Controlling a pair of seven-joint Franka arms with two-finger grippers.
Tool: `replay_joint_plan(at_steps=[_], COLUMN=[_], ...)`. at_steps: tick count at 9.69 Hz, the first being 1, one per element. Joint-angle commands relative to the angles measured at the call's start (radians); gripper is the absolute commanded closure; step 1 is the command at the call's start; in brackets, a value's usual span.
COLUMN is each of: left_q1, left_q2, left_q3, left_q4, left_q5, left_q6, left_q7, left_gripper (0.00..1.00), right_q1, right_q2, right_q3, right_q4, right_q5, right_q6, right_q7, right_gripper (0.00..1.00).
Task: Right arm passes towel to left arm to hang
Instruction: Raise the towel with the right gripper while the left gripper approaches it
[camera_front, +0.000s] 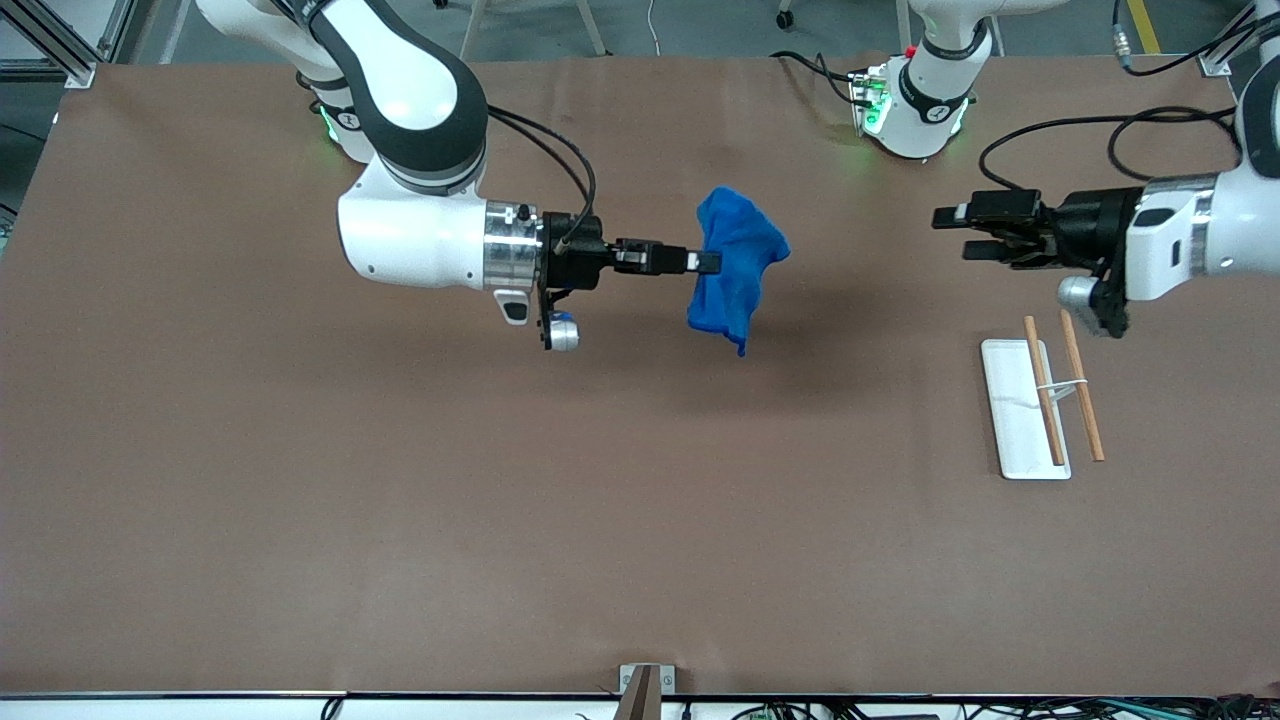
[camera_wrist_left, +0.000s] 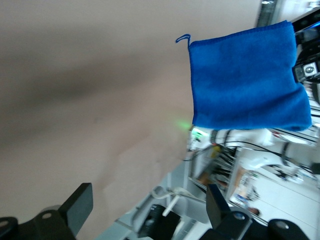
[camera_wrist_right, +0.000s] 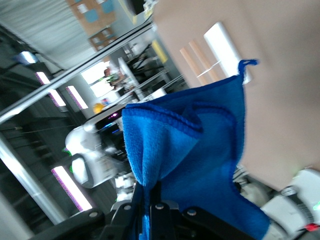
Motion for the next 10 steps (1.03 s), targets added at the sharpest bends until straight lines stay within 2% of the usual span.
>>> replay_joint_plan(at_steps=[1,2,4,7,10], left_q1=[-0.008,-0.009,-0.022,-0.022,-0.026], left_q2=[0.076,0.111,0.114,0.111,0.088], left_q3=[0.007,0.007,0.007,0.007,0.004], left_q4=[-0.072,-0.099,-0.188,-0.258,-0.304], left_q5=[-0.145,-0.242,-0.339,-0.509,-0.602], left_q6=[0.004,0.004,0.004,-0.074,-0.086], left_q7=[0.071,0.075,0.158,0.163,0.163], left_gripper=[0.00,0.00,0.00,0.00,0.00], right_q1=[0.026,0.034,0.051,0.081,0.100], right_q2=[-0.010,-0.004,0.003,0.008,0.034], right_q3=[-0.001,-0.001,-0.001,-0.001,-0.001], right_q4=[-0.010,-0.010,-0.007,0.041,0.056], right_q5=[0.217,0.304,0.412,0.494,0.505], right_q6=[0.000,0.000,-0.004,0.000,0.002], right_q7=[-0.118,-0.199,-0.244,-0.258,-0.293], right_gripper=[0.99,0.99,0.99,0.99,0.99])
